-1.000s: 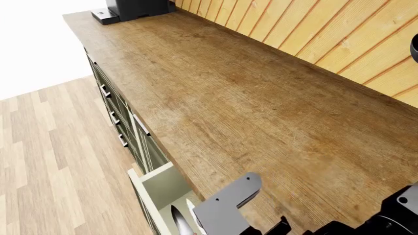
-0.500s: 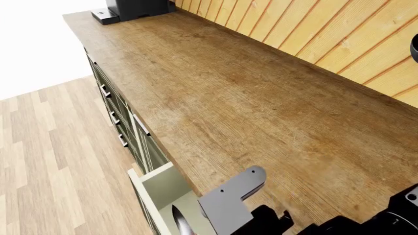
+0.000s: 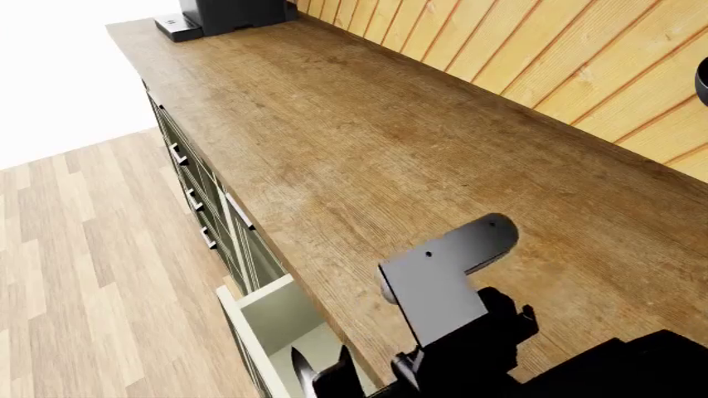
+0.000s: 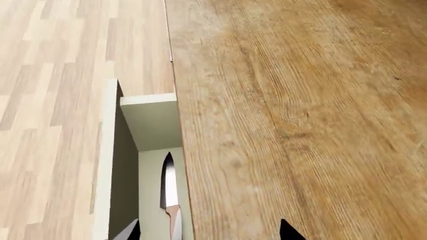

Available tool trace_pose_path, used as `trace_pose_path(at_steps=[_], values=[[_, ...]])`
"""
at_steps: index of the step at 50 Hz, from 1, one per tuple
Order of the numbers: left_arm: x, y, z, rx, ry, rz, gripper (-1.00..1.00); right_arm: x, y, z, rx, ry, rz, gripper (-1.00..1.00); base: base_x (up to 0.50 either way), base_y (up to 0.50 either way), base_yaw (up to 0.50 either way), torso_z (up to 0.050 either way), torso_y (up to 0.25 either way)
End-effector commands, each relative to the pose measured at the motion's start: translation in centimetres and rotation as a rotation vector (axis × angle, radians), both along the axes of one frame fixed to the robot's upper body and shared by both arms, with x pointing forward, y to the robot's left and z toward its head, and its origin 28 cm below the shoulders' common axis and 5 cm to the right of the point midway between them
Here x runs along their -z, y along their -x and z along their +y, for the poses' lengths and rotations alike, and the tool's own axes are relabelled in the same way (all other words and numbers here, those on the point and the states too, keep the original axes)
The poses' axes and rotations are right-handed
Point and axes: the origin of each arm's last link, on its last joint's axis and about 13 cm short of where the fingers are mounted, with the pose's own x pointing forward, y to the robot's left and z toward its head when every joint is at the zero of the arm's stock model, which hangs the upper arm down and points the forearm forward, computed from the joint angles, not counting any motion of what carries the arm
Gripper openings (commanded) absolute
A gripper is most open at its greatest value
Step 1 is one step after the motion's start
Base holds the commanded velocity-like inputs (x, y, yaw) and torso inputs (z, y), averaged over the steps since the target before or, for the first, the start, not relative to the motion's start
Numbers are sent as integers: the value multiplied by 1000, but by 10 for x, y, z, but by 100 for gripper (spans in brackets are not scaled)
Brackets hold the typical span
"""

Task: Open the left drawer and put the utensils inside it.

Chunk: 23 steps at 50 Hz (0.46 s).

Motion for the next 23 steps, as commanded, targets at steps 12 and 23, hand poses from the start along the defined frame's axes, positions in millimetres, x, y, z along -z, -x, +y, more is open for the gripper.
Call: trace_pose_path(at_steps=[12, 23], values=[[-2, 2, -2, 8, -12, 6, 100, -42, 14, -15, 8, -142, -234, 100, 0, 0, 0, 0, 0], [-5, 2, -6, 19, -28, -4, 100, -42, 14, -18, 19, -152, -259, 100, 0, 0, 0, 0, 0]])
